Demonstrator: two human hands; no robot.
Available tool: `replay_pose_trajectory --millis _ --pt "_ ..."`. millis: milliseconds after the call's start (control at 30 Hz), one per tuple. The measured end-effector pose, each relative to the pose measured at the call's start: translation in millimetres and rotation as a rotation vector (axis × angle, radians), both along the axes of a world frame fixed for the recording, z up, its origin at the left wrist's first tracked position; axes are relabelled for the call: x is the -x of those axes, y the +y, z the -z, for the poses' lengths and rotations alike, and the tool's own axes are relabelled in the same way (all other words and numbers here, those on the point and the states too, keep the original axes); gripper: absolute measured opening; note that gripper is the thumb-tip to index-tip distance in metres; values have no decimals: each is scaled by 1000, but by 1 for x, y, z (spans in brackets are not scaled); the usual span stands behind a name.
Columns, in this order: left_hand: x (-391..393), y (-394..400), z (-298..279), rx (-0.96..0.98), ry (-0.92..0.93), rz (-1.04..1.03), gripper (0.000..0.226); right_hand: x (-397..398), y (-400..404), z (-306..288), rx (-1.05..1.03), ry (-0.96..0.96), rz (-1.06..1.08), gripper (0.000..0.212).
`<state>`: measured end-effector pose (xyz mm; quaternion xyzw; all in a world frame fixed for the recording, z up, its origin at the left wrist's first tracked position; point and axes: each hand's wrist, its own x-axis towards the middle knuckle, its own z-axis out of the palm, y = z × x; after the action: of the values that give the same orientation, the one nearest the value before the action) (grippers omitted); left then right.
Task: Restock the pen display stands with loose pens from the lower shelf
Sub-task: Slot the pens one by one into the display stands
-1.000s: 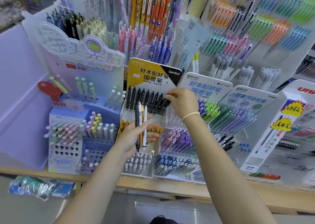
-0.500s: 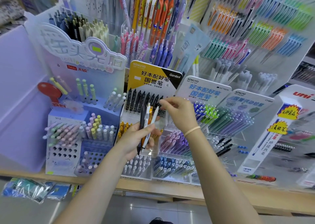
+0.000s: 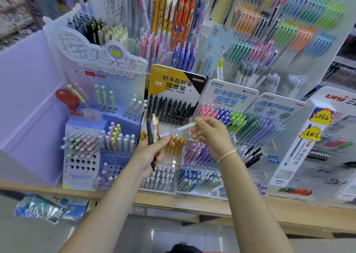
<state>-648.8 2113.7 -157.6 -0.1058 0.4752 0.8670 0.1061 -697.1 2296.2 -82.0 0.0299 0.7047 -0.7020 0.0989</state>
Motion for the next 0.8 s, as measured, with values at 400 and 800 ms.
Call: replay_pose_trajectory --millis 400,800 --pt "-43 3 30 -60 -95 -111 20 -86 -17 81 29 -223 -271 10" --pt "-96 7 60 97 -158 225 41 -108 -5 104 142 -179 -200 24"
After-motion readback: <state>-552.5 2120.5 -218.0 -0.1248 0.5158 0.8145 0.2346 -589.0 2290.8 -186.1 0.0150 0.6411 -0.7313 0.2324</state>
